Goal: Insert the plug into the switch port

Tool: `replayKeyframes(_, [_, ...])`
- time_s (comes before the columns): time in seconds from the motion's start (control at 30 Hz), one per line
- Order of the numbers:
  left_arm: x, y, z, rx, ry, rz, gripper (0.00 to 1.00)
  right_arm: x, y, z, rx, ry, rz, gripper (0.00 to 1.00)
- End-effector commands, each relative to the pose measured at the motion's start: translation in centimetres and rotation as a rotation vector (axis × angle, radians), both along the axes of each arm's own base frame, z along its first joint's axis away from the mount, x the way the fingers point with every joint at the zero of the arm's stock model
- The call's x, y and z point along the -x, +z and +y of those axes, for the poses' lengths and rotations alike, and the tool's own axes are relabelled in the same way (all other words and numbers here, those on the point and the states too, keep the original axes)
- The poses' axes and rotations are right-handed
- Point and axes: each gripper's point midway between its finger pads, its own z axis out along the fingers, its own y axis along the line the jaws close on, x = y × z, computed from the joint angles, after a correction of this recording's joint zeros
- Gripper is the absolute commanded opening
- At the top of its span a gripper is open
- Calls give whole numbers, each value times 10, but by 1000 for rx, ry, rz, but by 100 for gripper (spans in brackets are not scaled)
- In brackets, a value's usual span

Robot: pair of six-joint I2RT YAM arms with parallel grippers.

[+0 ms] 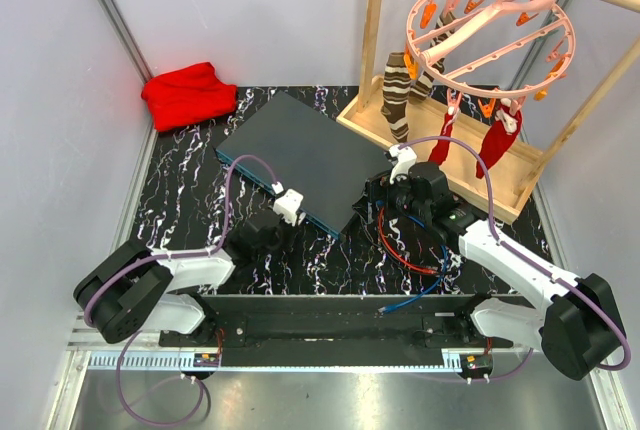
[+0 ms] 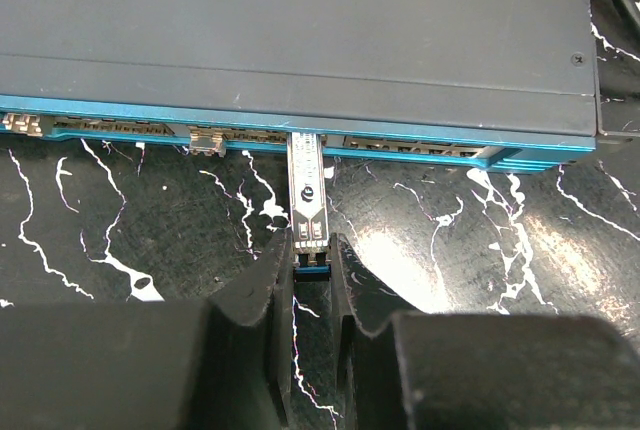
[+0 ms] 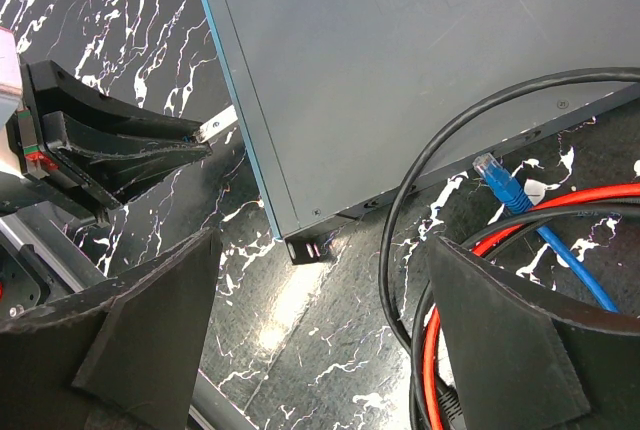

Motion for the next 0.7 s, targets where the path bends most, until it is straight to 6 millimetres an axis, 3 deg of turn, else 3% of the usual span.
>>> replayKeyframes(0.0, [-10,59,-40,198,-109,-162,0,-6,12,5,-39,9,-39,93])
replayKeyframes(0.37, [-3,44,-50,187,-179,-121,0,-6,13,6,-42,15,-37,93])
replayKeyframes(0.67, [-1,51,-51,189,-199,-147,0,-6,11,7,-44,13,-26,93])
